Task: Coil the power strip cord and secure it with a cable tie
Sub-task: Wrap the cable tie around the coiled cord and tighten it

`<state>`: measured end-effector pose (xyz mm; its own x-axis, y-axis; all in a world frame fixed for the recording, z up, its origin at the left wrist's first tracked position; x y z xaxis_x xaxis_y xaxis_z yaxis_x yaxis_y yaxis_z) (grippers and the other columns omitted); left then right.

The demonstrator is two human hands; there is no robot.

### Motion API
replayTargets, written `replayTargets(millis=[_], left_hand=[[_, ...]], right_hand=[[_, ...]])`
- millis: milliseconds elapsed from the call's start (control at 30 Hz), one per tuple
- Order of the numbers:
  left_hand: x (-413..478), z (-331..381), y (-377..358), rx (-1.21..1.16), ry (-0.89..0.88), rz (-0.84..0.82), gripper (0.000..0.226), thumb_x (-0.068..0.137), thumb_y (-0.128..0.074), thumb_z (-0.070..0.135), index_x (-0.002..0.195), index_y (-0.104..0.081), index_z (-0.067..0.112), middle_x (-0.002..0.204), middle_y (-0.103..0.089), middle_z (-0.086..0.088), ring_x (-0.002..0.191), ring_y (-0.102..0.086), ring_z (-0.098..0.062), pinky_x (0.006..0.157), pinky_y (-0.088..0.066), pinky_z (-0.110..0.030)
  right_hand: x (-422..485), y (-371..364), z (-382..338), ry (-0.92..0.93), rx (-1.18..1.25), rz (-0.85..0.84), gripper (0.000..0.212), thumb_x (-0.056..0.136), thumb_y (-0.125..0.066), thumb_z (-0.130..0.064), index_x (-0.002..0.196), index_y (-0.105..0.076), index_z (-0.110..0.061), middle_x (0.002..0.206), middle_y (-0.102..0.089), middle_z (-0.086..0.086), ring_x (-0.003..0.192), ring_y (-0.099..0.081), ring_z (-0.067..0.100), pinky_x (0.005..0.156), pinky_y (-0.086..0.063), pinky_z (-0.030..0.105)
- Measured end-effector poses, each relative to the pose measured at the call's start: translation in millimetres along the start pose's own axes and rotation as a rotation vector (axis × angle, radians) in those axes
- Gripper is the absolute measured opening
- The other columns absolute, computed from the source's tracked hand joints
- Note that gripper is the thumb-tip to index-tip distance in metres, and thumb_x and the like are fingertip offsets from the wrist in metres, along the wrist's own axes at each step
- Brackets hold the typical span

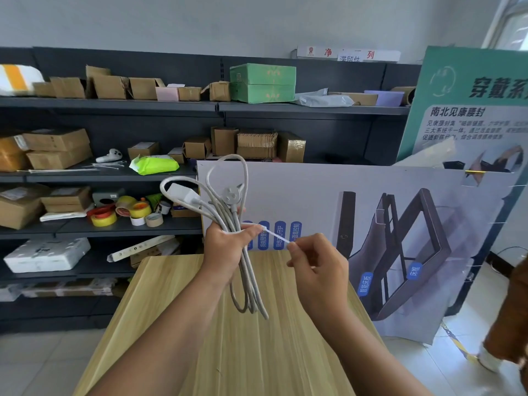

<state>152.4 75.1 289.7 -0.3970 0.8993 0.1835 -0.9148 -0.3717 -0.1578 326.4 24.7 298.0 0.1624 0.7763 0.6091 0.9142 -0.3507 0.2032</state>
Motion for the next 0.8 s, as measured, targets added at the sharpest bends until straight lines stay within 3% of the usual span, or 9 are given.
replayTargets(millis=[133, 200, 267, 367, 467, 567, 633, 700, 800], left_hand=[[-4.9, -0.9, -5.1, -0.133, 0.066, -0.064, 0.031, 0.072, -0.083, 0.005, 0.095, -0.07, 0.021, 0.087, -0.069, -0.016, 0.054, -0.062, -0.009, 0.055, -0.051, -0.027], [-10.4, -1.2, -10.7, -0.13, 0.06, -0.11, 0.027, 0.073, -0.082, 0.004, 0.087, -0.074, 0.025, 0.087, -0.07, -0.014, 0.059, -0.065, -0.01, 0.069, -0.058, -0.037], [-15.0, -1.9, -15.0, -0.095, 0.035, -0.126, 0.029, 0.069, -0.084, 0.005, 0.086, -0.076, 0.028, 0.088, -0.071, -0.012, 0.057, -0.061, -0.007, 0.073, -0.056, -0.037], [-16.1, -3.0, -17.3, -0.107, 0.046, -0.123, 0.05, 0.06, -0.087, 0.017, 0.107, -0.069, 0.023, 0.084, -0.068, -0.008, 0.056, -0.056, -0.008, 0.066, -0.047, -0.03], [-13.3, -5.6, -16.7, -0.12, 0.044, -0.163, 0.052, 0.06, -0.085, 0.017, 0.108, -0.067, 0.024, 0.09, -0.072, -0.018, 0.058, -0.058, -0.009, 0.068, -0.048, -0.031], [-13.2, -6.9, -13.8, -0.048, -0.006, -0.15, 0.055, 0.056, -0.088, 0.027, 0.107, -0.07, 0.018, 0.098, -0.075, -0.002, 0.079, -0.068, -0.016, 0.084, -0.054, -0.035], [-11.9, -7.9, -13.0, 0.002, -0.04, -0.134, 0.039, 0.061, -0.088, 0.022, 0.096, -0.075, 0.011, 0.101, -0.075, 0.012, 0.098, -0.071, -0.016, 0.09, -0.056, -0.034], [-12.5, -7.2, -12.9, 0.013, -0.047, -0.139, 0.018, 0.066, -0.087, 0.014, 0.082, -0.077, 0.012, 0.092, -0.077, 0.006, 0.097, -0.072, -0.02, 0.087, -0.057, -0.033], [-12.5, -8.4, -14.1, 0.004, -0.051, -0.108, 0.034, 0.066, -0.087, 0.014, 0.095, -0.074, 0.002, 0.097, -0.076, -0.001, 0.098, -0.072, -0.021, 0.081, -0.058, -0.028]], right_hand=[[0.1, -7.9, 2.7, -0.147, 0.218, -0.06, 0.017, 0.087, -0.07, -0.02, 0.084, -0.057, -0.03, 0.084, -0.07, -0.008, 0.067, -0.069, 0.017, 0.061, -0.057, 0.032], [4.3, -16.6, 5.6, -0.204, 0.195, -0.13, 0.016, 0.084, -0.073, -0.026, 0.086, -0.057, -0.029, 0.085, -0.069, -0.011, 0.067, -0.067, 0.014, 0.058, -0.052, 0.025], [8.6, -22.3, 8.8, -0.235, 0.153, -0.126, 0.014, 0.084, -0.073, -0.03, 0.082, -0.06, -0.027, 0.079, -0.069, -0.008, 0.068, -0.067, 0.013, 0.06, -0.055, 0.028], [13.0, -23.1, 11.6, -0.269, 0.18, -0.077, 0.015, 0.084, -0.074, -0.028, 0.077, -0.064, -0.02, 0.071, -0.07, -0.001, 0.067, -0.066, 0.017, 0.063, -0.055, 0.03], [14.7, -22.4, 15.2, -0.283, 0.194, -0.084, 0.014, 0.088, -0.07, -0.021, 0.074, -0.069, -0.019, 0.069, -0.071, 0.003, 0.068, -0.068, 0.021, 0.066, -0.059, 0.037], [14.0, -22.2, 19.0, -0.212, 0.162, -0.067, 0.015, 0.09, -0.067, -0.017, 0.076, -0.068, -0.024, 0.071, -0.07, 0.0, 0.07, -0.067, 0.025, 0.066, -0.057, 0.049], [12.1, -20.4, 20.1, -0.172, 0.149, -0.032, 0.019, 0.089, -0.067, -0.013, 0.074, -0.067, -0.025, 0.071, -0.068, -0.001, 0.068, -0.066, 0.026, 0.063, -0.056, 0.049], [10.6, -16.0, 19.1, -0.128, 0.136, -0.001, 0.023, 0.088, -0.068, -0.01, 0.072, -0.066, -0.025, 0.071, -0.066, -0.002, 0.064, -0.063, 0.021, 0.061, -0.055, 0.04], [10.3, -9.4, 13.5, 0.032, 0.079, 0.017, 0.017, 0.087, -0.069, -0.005, 0.073, -0.068, -0.016, 0.066, -0.065, -0.003, 0.064, -0.06, 0.017, 0.056, -0.048, 0.025]])
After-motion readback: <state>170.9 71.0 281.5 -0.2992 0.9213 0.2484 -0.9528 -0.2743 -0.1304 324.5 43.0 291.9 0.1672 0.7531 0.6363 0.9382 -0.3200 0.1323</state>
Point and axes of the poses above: each hand's wrist, its own x-axis towards the middle knuckle, its own y-axis out of the back of the hand, z = x × y, the point moved 3 cm from there along x, towards the middle knuckle
